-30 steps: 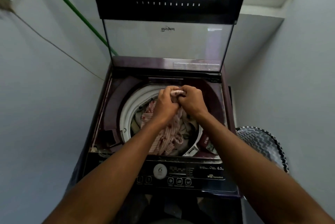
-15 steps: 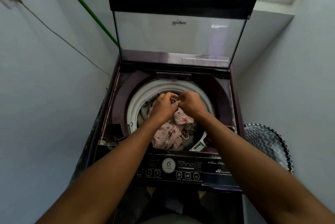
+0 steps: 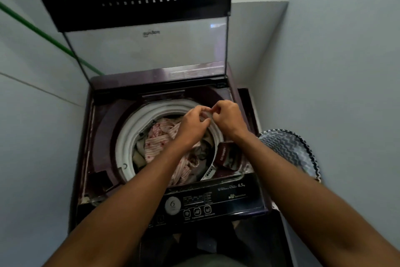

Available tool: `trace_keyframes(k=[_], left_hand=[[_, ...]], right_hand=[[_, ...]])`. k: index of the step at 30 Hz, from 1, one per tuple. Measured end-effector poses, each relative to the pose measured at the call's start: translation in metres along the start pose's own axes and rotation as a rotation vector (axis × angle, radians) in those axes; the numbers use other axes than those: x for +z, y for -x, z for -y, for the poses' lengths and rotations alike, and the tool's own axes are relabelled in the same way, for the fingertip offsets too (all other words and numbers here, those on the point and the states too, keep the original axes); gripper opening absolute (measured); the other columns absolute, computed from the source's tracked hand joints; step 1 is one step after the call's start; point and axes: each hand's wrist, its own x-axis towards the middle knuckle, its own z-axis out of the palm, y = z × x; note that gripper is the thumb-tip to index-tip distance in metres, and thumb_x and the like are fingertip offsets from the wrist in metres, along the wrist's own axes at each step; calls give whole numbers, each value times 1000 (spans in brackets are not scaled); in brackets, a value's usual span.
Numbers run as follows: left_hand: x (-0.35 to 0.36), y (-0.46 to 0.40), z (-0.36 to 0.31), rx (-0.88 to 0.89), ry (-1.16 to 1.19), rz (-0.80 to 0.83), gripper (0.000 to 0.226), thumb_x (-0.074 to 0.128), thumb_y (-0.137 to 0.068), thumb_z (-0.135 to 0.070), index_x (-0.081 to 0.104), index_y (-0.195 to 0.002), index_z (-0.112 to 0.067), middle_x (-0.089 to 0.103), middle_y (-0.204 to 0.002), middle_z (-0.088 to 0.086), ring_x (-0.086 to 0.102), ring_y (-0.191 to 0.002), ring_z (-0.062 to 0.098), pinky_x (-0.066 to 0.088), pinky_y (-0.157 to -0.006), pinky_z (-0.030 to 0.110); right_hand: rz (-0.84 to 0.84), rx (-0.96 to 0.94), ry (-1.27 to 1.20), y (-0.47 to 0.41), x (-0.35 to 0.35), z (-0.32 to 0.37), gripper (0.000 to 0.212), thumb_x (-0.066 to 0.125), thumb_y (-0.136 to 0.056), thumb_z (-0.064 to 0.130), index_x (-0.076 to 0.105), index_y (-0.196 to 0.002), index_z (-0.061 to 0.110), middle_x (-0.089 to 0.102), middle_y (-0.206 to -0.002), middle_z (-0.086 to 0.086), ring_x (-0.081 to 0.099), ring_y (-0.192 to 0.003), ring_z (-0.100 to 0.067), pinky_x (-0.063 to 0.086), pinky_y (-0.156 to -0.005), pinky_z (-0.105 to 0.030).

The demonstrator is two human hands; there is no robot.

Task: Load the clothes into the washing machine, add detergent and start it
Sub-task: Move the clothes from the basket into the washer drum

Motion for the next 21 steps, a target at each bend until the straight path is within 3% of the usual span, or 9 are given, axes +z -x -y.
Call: trace_keyframes(k=[4, 11, 16, 19, 21], left_hand=[[30, -14, -29, 96, -34, 88, 28, 67, -87, -13, 67, -113, -20, 67, -97, 0, 56, -74, 5, 41, -65, 12], [89, -31, -70, 200, -106, 198, 25, 65, -89, -13, 66, -113, -22, 66, -94, -3, 53, -70, 1, 47, -71, 19], [135, -39, -88, 296, -244, 293, 26, 63, -91, -14, 66, -115, -23, 58, -99, -6, 52, -81, 6, 46, -81, 22], [162, -44, -95, 291, -313, 396, 27, 62, -91, -13, 65, -116, -22, 55, -99, -7, 50, -80, 2, 41, -80, 19], [183, -48, -95, 259, -358, 477, 27, 63, -89, -13, 66, -115, -21, 59, -103, -4, 55, -89, 6, 42, -83, 20]], right_hand=[[-104, 92, -30, -7, -35, -42, 15, 61, -81, 11, 75, -86, 11, 71, -93, -11, 66, -89, -25, 52, -81, -33], [-149, 312, -89, -3, -82, -124, 17, 59, -82, 9, 75, -88, 11, 74, -90, -9, 67, -85, -23, 54, -80, -33], [-160, 423, -136, 10, -93, -174, 16, 60, -82, 10, 74, -89, 12, 73, -89, -9, 67, -85, -25, 54, -80, -34], [-138, 496, -154, 18, -93, -207, 16, 61, -82, 8, 75, -91, 9, 74, -91, -11, 67, -88, -26, 53, -82, -33], [-123, 551, -166, 24, -92, -230, 16, 61, -83, 8, 75, -90, 8, 74, -92, -12, 68, -91, -27, 53, -84, -34]])
